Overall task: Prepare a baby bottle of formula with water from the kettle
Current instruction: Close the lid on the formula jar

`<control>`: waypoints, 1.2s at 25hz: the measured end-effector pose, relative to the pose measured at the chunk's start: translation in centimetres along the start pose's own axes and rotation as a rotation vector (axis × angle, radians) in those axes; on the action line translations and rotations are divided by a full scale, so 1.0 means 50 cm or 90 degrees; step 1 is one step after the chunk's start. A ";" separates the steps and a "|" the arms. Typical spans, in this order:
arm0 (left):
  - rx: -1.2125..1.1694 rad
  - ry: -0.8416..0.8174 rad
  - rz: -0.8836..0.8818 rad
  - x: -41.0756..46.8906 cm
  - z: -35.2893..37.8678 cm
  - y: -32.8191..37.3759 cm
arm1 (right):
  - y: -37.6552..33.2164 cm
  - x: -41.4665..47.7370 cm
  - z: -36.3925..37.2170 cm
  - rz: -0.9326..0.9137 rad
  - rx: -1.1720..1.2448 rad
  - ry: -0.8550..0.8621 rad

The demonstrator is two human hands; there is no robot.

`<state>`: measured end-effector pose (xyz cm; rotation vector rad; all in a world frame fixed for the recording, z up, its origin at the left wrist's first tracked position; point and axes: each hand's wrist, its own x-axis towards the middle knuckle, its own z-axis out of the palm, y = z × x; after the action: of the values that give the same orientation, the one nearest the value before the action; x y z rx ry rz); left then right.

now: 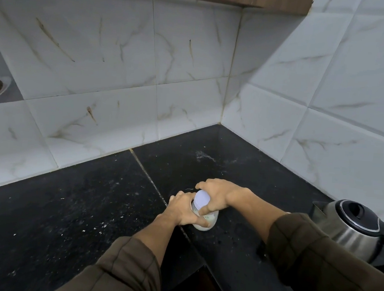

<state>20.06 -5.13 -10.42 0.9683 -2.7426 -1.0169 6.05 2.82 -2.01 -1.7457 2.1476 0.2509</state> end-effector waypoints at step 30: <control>-0.058 0.140 -0.040 0.057 -0.032 -0.137 | 0.150 0.187 0.099 0.149 0.304 0.114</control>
<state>21.91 -11.70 -13.75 1.0876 -2.4821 -0.9701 -2.00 -2.24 -10.82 -1.2879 2.2938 -0.3492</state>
